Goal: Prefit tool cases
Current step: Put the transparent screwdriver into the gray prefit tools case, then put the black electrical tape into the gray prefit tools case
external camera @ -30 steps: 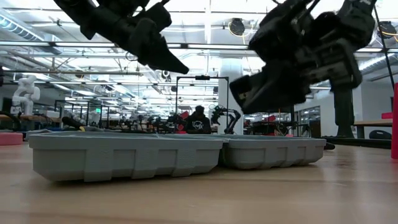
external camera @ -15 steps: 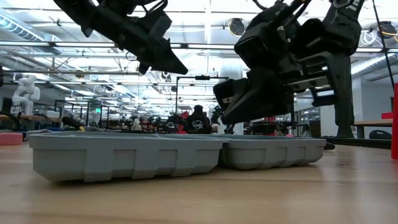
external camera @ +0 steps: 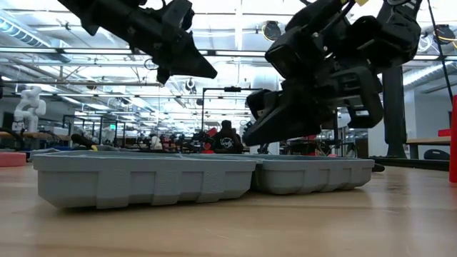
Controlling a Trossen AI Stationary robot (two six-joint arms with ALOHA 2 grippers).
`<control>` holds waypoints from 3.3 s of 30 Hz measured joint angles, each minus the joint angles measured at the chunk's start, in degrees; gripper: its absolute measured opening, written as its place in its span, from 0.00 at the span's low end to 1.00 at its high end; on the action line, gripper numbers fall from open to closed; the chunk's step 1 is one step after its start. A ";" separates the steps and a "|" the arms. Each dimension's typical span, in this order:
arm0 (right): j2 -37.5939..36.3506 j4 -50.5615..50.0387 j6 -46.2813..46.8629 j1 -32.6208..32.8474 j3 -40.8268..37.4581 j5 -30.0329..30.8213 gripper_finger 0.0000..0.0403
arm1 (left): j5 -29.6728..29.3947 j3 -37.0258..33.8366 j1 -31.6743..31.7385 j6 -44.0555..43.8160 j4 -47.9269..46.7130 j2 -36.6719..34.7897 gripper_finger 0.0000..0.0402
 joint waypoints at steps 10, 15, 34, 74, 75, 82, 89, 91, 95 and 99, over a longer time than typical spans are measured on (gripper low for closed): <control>0.00 -0.07 0.70 1.53 0.00 1.87 0.00 | -1.03 0.00 -1.30 -0.90 0.03 0.00 0.02; 0.08 -0.03 1.58 1.63 0.00 1.62 0.00 | -3.15 0.00 -1.28 -0.94 0.02 0.00 0.02; 3.91 0.73 2.32 2.06 4.50 -0.01 0.00 | -3.21 -0.02 -3.85 -2.34 -0.23 0.00 0.02; 8.52 7.37 7.24 3.40 4.49 -0.66 0.00 | -3.80 -0.02 -4.31 -3.83 0.00 0.00 0.02; 8.52 7.34 7.36 3.37 4.48 -0.73 0.00 | -3.80 -0.02 -4.39 -3.85 -0.06 0.00 0.02; 8.86 6.79 7.74 3.29 4.50 -0.68 0.00 | -3.80 -0.02 -4.69 -3.84 -0.02 0.00 0.02; 9.36 6.57 8.10 2.49 4.58 -1.82 0.00 | -3.96 -0.02 -5.04 -3.83 -0.02 0.01 0.02; 8.45 5.90 7.93 2.19 4.43 -1.75 0.00 | -4.08 -0.02 -5.29 -3.82 -0.02 0.00 0.02; 4.57 6.39 6.56 1.93 4.51 -1.72 0.00 | -4.09 -0.02 -5.43 -3.67 -0.02 0.00 0.02; -0.60 2.87 5.94 1.63 4.50 -1.82 0.00 | -4.13 -0.02 -5.41 -3.35 -0.04 0.00 0.02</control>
